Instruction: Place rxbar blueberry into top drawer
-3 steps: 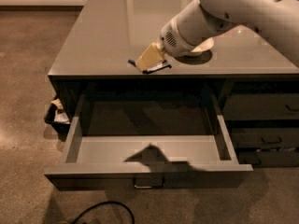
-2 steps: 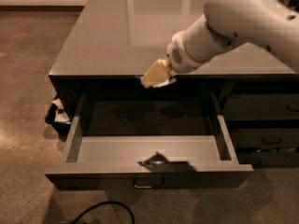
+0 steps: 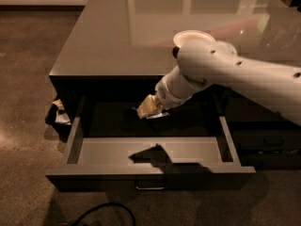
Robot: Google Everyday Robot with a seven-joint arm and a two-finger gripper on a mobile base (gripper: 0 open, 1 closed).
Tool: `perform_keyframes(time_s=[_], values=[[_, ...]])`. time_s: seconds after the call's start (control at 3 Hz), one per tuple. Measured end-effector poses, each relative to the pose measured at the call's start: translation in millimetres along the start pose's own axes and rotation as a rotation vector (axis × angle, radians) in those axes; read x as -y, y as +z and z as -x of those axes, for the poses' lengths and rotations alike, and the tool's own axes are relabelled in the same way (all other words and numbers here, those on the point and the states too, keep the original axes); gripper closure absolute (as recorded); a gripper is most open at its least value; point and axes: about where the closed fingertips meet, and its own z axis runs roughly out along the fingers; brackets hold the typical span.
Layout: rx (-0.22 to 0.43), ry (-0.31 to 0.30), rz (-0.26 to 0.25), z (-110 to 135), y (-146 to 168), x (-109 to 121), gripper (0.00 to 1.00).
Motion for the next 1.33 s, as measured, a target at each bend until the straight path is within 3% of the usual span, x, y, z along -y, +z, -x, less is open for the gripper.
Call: perform_keyframes(time_s=[0.67, 1.0, 1.33], values=[[-0.139, 0.057, -0.003, 6, 116, 29, 1.00], [-0.210, 0.069, 0.007, -3, 141, 35, 1.00], [-0.278, 0.090, 0.010, -16, 142, 36, 1.00]])
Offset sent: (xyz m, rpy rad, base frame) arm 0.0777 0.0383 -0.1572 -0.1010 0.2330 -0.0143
